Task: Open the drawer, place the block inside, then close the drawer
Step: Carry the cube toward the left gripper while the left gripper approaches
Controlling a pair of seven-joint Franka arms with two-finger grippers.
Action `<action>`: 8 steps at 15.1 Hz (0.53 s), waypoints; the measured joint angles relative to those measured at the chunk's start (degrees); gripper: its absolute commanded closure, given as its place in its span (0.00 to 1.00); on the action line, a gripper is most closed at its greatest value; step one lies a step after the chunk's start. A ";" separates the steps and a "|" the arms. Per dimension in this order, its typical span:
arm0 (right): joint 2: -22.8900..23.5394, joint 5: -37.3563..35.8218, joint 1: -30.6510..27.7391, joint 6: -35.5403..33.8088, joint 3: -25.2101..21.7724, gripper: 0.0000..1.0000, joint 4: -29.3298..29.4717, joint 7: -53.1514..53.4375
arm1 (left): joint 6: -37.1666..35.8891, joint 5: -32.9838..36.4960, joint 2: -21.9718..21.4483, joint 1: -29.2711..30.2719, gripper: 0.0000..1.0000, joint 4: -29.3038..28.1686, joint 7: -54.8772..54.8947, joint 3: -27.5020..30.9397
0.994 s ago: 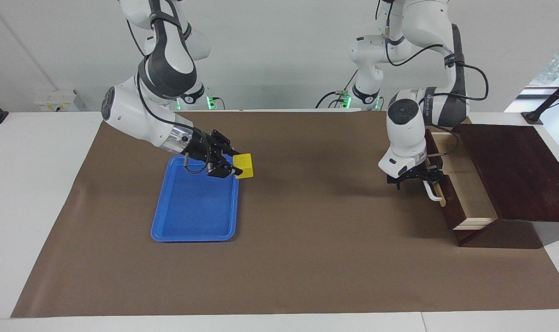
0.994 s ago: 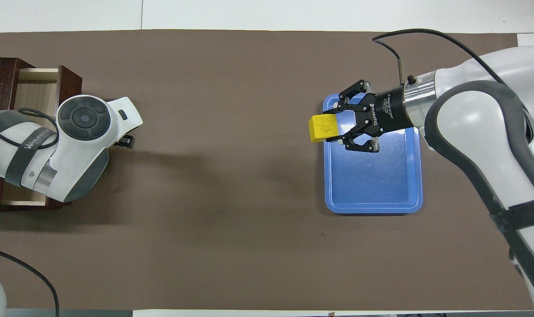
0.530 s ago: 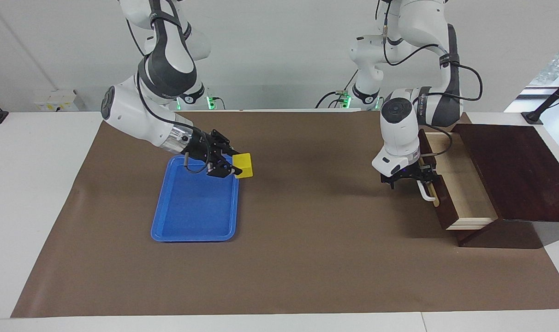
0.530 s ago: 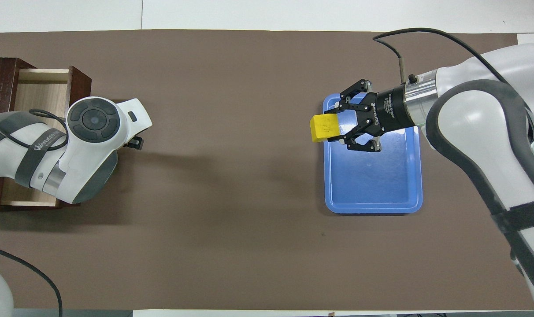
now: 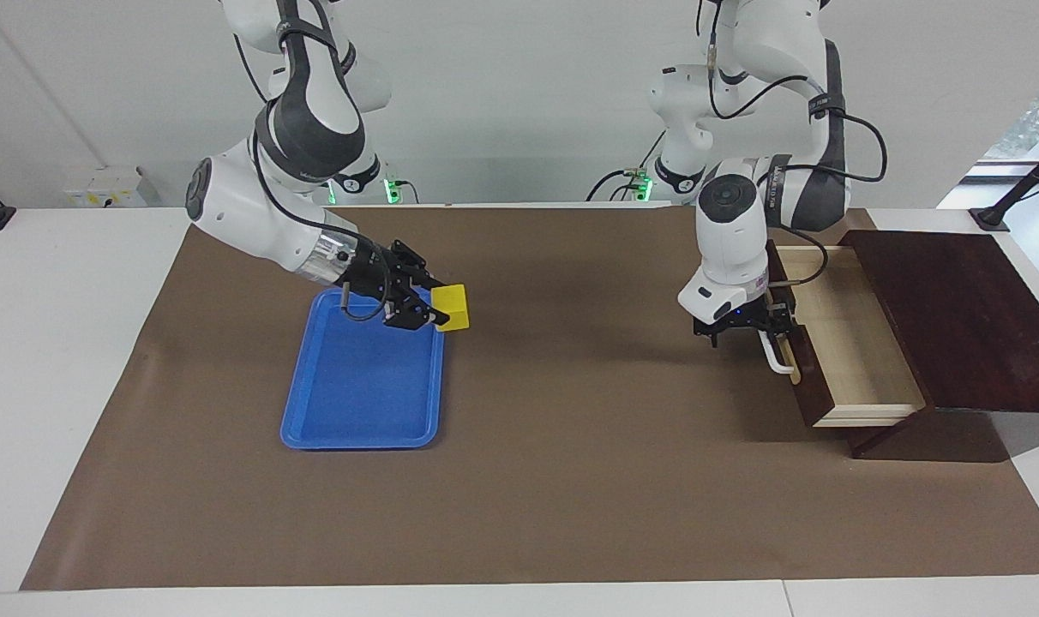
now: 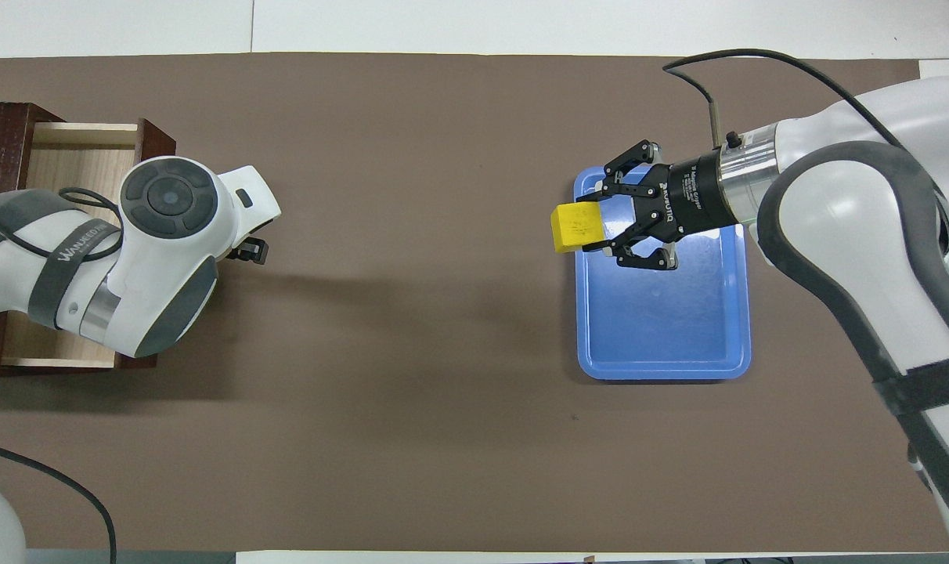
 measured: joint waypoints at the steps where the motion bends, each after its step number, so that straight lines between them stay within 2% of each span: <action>1: 0.00 0.00 -0.01 0.00 0.00 1.00 0.00 0.00 | -2.84 -1.97 -0.02 -0.52 0.00 2.51 0.03 -0.02; 5: 0.00 0.00 -0.05 0.00 -0.11 1.00 0.00 0.10 | -11.13 -11.76 -0.14 -3.22 0.00 11.50 -3.18 -0.10; 8: 0.01 0.00 0.00 0.00 -0.09 1.00 0.33 1.88 | -12.68 -15.77 -0.15 -5.70 0.00 15.22 -19.57 -0.19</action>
